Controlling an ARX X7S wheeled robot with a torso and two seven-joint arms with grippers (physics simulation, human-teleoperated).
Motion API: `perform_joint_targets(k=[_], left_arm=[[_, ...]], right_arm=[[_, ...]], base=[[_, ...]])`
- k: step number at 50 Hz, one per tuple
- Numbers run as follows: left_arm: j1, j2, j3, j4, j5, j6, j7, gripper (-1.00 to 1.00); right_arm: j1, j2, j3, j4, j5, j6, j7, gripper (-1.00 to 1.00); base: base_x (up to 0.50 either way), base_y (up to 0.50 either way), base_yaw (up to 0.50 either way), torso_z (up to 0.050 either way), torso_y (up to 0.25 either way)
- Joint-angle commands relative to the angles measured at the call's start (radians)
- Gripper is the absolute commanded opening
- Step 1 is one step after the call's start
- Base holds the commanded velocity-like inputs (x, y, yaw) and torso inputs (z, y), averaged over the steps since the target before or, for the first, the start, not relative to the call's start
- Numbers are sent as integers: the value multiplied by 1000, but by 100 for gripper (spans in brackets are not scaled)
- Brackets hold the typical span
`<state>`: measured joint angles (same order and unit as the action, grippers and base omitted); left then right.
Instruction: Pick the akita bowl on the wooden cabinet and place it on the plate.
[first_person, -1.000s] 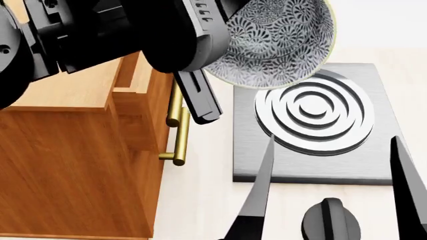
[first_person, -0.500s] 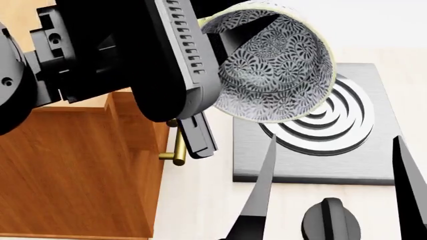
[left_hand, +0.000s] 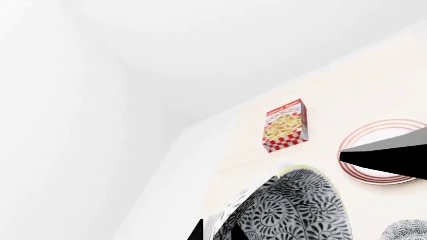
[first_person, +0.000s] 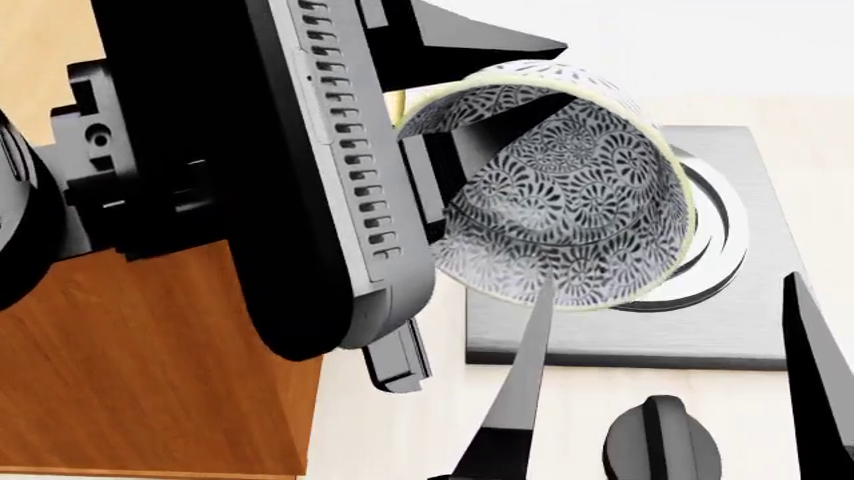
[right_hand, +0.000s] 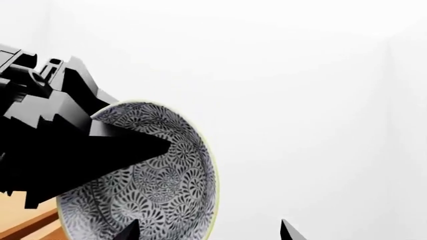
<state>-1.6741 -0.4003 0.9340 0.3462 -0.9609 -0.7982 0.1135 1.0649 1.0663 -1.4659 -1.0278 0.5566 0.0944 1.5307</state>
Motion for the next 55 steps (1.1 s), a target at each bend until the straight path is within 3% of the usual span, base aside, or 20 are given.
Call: perform_joint_targets(k=[1, 41, 42, 55], left_arm=[[-10, -11, -11, 27, -9, -9, -7, -100], [16, -43, -19, 71, -40, -3, -15, -100], [17, -44, -19, 72, -39, -3, -16, -100], [23, -48, -18, 60, -30, 3, -21, -100]], right_arm=[[-15, 1, 15, 5, 3, -5, -4, 100], [-58, -18, 82, 19, 45, 26, -18, 100], [-58, -19, 78, 13, 35, 39, -20, -100], [-83, -10, 107, 24, 49, 25, -4, -100]], base=[[0, 0, 0, 0, 0], [0, 0, 0, 0, 0], [0, 0, 0, 0, 0], [0, 0, 0, 0, 1]])
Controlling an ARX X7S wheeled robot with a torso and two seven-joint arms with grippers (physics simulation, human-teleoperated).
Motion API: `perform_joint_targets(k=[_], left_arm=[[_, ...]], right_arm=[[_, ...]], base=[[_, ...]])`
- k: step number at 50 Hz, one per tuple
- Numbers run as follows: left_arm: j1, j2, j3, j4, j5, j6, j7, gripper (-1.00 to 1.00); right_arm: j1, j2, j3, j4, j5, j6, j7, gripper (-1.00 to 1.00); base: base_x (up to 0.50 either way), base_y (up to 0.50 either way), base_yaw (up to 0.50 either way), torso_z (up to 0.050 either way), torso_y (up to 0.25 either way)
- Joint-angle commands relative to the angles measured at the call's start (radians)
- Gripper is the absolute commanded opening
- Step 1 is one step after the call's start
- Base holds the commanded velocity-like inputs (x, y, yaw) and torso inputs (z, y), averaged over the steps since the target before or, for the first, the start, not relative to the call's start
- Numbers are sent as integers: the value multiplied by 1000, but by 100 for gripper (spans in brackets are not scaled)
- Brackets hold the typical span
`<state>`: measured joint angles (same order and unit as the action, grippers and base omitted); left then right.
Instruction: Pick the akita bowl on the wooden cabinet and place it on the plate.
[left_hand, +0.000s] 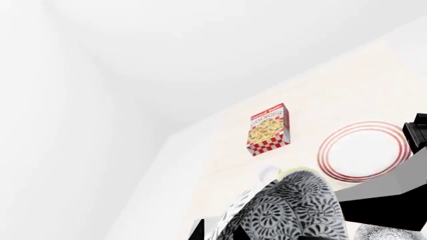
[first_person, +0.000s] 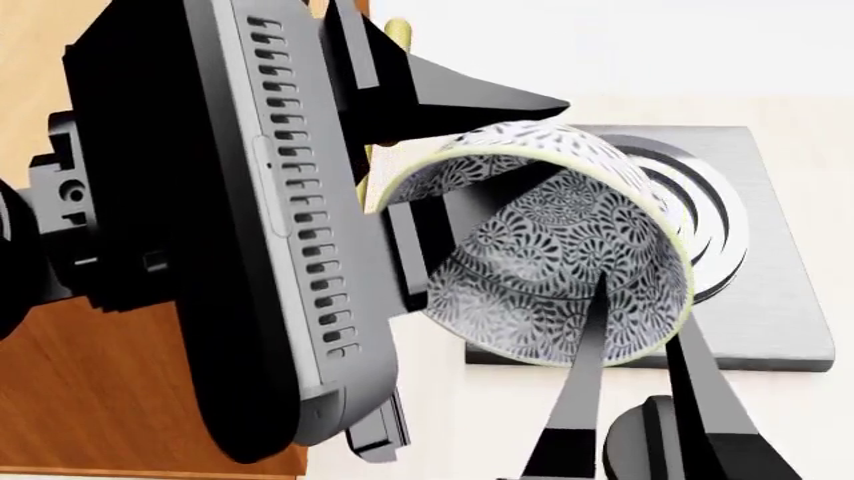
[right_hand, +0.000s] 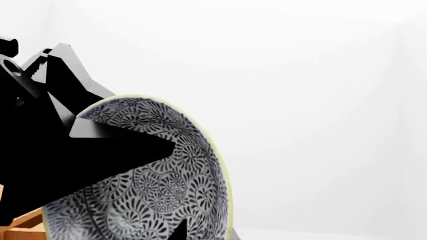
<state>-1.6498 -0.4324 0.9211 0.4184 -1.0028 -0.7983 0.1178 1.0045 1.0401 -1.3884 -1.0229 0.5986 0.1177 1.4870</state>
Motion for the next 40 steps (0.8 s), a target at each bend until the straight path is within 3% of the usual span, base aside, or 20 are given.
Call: perform_joint_targets(k=[1, 18, 19, 25, 28, 34, 40], left_arm=[[-1, -16, -5, -13, 12, 4, -25, -100], [15, -23, 4, -9, 27, 9, -41, -100], [16, -26, 7, -2, 31, 8, -45, 100], [8, -27, 13, -3, -10, -12, -7, 100], [10, -29, 20, 7, -6, -11, -4, 100], [13, -31, 19, 2, -3, -8, -6, 100], [18, -31, 19, -6, 2, -1, -5, 100]], right_arm=[[-24, 16, 32, 19, 8, 2, 39, -100], [-29, 14, 56, -9, 2, 45, 40, -100], [-25, 15, 56, -14, -2, 51, 44, -100], [15, 24, 16, -23, -9, 55, 73, -100], [-33, 33, 81, -19, 13, 43, 79, -100], [-255, -10, 423, -21, 111, 187, 83, -100], [-359, -70, 621, -24, 148, 297, 83, -100]], base=[[0, 0, 0, 0, 0], [0, 0, 0, 0, 0], [0, 0, 0, 0, 0], [0, 0, 0, 0, 0], [0, 0, 0, 0, 0], [0, 0, 0, 0, 2], [0, 0, 0, 0, 0]])
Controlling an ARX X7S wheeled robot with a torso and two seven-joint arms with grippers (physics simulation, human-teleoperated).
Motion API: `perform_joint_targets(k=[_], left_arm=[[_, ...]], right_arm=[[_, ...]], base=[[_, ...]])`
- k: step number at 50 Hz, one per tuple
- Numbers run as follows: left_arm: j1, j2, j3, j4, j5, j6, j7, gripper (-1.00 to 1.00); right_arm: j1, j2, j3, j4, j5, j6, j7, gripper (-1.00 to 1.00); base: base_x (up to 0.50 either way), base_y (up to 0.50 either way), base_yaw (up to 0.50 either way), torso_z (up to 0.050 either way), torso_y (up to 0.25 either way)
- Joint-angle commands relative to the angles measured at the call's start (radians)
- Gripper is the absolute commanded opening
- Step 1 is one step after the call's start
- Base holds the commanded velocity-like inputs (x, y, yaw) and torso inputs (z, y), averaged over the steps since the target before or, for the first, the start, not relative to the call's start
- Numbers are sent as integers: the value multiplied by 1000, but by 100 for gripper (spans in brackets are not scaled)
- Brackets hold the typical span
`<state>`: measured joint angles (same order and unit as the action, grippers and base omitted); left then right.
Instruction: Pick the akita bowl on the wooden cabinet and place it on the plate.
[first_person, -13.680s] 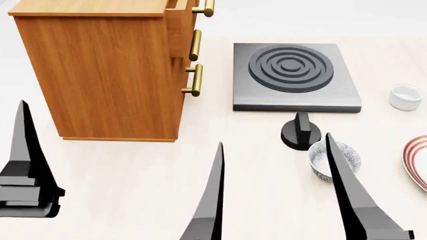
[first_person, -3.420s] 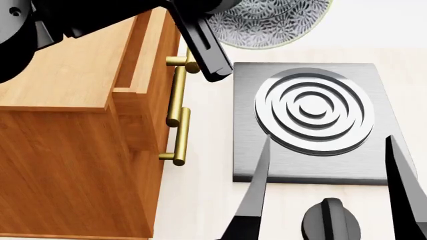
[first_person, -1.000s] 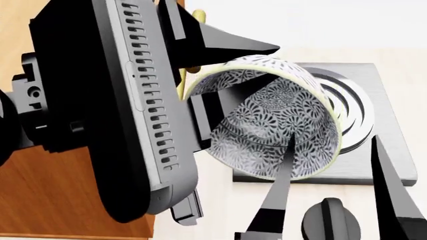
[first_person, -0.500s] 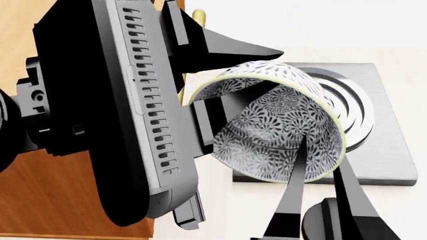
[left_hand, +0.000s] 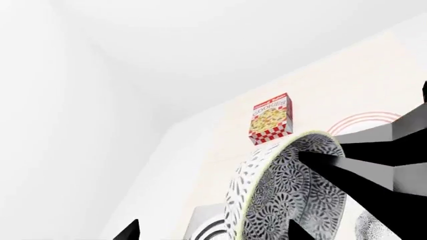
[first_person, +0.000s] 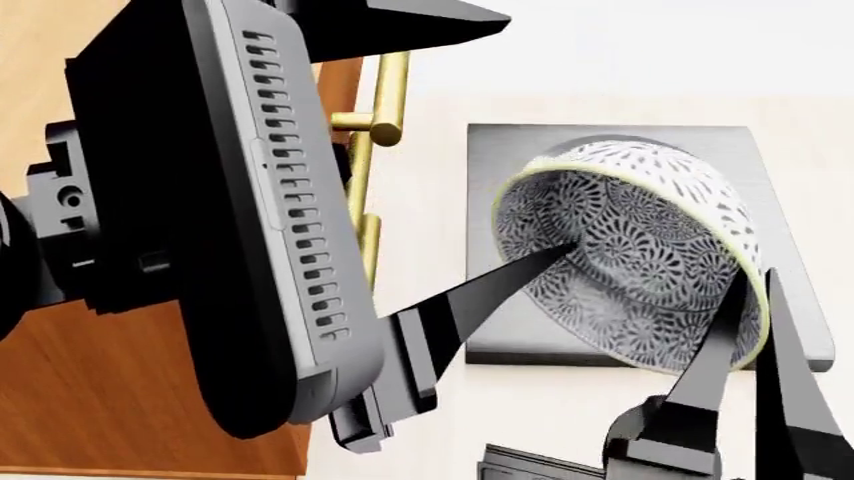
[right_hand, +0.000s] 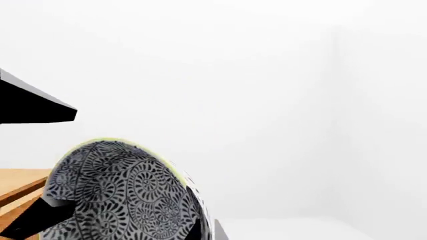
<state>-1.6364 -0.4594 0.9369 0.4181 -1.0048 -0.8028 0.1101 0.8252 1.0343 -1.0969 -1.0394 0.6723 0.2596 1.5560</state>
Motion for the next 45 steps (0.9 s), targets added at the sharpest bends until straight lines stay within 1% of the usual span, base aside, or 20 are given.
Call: perform_joint_targets(k=[1, 2, 5, 8, 10, 12, 13, 15, 17, 23, 27, 32, 33, 34, 36, 41, 45], left_arm=[[5, -3, 4, -7, 6, 5, 3, 100], [4, -2, 5, -8, 6, 5, 3, 100], [3, 0, 6, -13, 10, 7, 5, 100], [-1, 2, 2, -14, 3, 4, 4, 100], [-3, 3, 3, -15, -2, -2, 2, 100], [-3, 3, -1, -17, -10, -5, -2, 100], [-3, 3, -2, -19, -11, -6, -5, 100], [-2, 5, -12, -26, -25, -10, -13, 100], [0, 4, -16, -25, -27, -8, -19, 100], [7, 4, -18, -24, -36, -13, -32, 100], [7, 5, -23, -26, -38, -11, -39, 100], [6, 5, -15, -18, -22, -6, -39, 100], [13, 7, -45, -35, -84, -6, -26, 100], [8, 6, -36, -33, -57, -3, -32, 100], [7, 5, -43, -33, -64, -1, -33, 100], [5, 2, -40, -22, -55, 3, -32, 100], [14, -1, -35, -24, -41, 17, -24, 100]], right_arm=[[-176, -63, 331, -7, 80, 156, 14, -100], [-173, -55, 316, -7, 65, 133, 13, -100], [-239, -60, 420, -8, 80, 156, 14, -100], [-334, -67, 567, -8, 105, 183, 14, -100], [-367, -58, 601, -8, 101, 172, 14, -100], [-372, -42, 599, -8, 99, 144, 14, -100], [-405, -54, 652, -8, 100, 182, 14, -100], [-421, -48, 665, -8, 106, 169, 14, -100], [-462, -45, 711, -8, 96, 174, 14, -100], [-571, -2, 788, -8, 93, 53, 14, -100], [-612, 20, 816, -8, 91, 8, 14, -100], [-766, 76, 940, -8, 77, -107, 14, -100], [-804, 83, 975, -8, 74, -122, 14, -100], [-832, 89, 1000, -8, 74, -133, 14, -100], [-894, 98, 1059, -8, 74, -152, 14, -100], [-969, 97, 1137, -8, 87, -167, 14, -100], [-1053, 90, 1232, -8, 116, -205, 14, -100]], base=[[0, 0, 0, 0, 0], [0, 0, 0, 0, 0], [0, 0, 0, 3, 0], [0, 0, 0, 0, 0], [0, 0, 0, 0, 0], [0, 0, 0, 0, 0], [0, 0, 0, 0, 0], [0, 0, 0, 0, 0], [0, 0, 0, 0, 0], [0, 0, 0, 0, 0], [0, 0, 0, 0, 3], [0, 0, 0, 0, 0], [0, 0, 0, 0, 0], [0, 0, 0, 0, 0], [0, 0, 0, 0, 0], [0, 0, 0, 0, 0], [0, 0, 0, 0, 0]])
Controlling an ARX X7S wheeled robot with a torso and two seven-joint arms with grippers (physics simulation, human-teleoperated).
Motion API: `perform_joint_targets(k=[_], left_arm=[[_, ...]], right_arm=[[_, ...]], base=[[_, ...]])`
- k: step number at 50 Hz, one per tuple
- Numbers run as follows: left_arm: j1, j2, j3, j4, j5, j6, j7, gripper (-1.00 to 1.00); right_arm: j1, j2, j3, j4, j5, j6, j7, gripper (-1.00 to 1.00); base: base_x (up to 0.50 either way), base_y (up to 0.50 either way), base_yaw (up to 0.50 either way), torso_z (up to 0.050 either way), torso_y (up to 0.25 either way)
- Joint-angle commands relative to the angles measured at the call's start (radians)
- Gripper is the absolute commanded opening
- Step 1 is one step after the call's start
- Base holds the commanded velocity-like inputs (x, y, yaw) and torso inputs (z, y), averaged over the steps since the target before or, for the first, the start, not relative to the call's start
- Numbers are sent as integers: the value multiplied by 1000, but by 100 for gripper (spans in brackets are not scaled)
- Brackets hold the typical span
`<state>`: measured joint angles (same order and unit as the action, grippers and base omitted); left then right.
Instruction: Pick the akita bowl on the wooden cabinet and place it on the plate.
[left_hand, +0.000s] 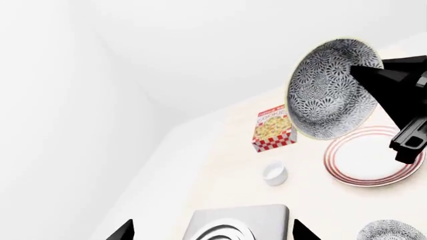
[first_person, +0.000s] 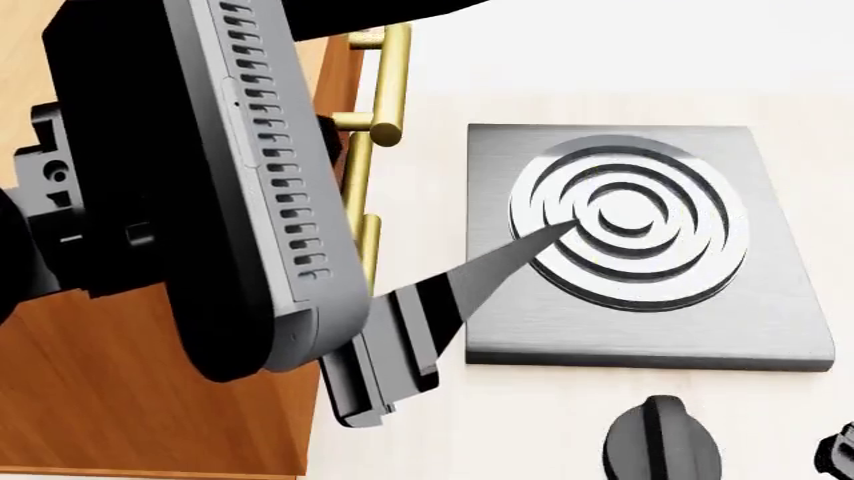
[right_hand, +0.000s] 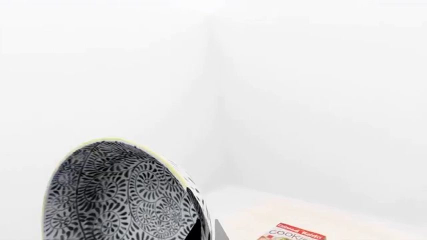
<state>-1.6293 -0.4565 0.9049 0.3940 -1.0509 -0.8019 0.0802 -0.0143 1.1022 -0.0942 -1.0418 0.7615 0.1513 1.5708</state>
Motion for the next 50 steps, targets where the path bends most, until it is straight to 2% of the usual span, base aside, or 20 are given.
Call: perform_joint_targets(k=[1, 15, 22, 31, 36, 37, 40, 50], left_arm=[[6, -4, -4, -3, 4, 16, 7, 100], [5, -6, -5, 1, -2, 15, 4, 100], [14, -11, -2, 6, 1, 20, 4, 100], [23, -14, 0, 4, 4, 27, 5, 100], [28, -18, 0, 5, 5, 30, 5, 100], [30, -18, 1, 6, 7, 32, 5, 100], [33, -20, 2, 5, 8, 34, 6, 100], [31, -24, -1, 8, 4, 33, 3, 100]], right_arm=[[-245, 21, 270, -5, 37, -102, -1, -100], [-488, 26, 512, -2, 89, -208, -15, -100], [-533, 6, 591, 17, 131, -223, -64, -100], [-568, -151, 628, 58, 247, -490, -382, -100], [-580, -192, 637, 64, 298, -576, -500, -100], [-575, -213, 620, 65, 343, -638, -586, -100], [-591, -231, 638, 68, 377, -673, -630, -100], [-584, -171, 692, 117, 483, -686, -651, -100]], base=[[0, 0, 0, 0, 0], [0, 0, 0, 0, 0], [0, 0, 0, 0, 1], [0, 0, 0, 1, 0], [0, 0, 0, 0, 0], [0, 0, 0, 0, 0], [0, 0, 0, 0, 0], [0, 0, 0, 0, 0]])
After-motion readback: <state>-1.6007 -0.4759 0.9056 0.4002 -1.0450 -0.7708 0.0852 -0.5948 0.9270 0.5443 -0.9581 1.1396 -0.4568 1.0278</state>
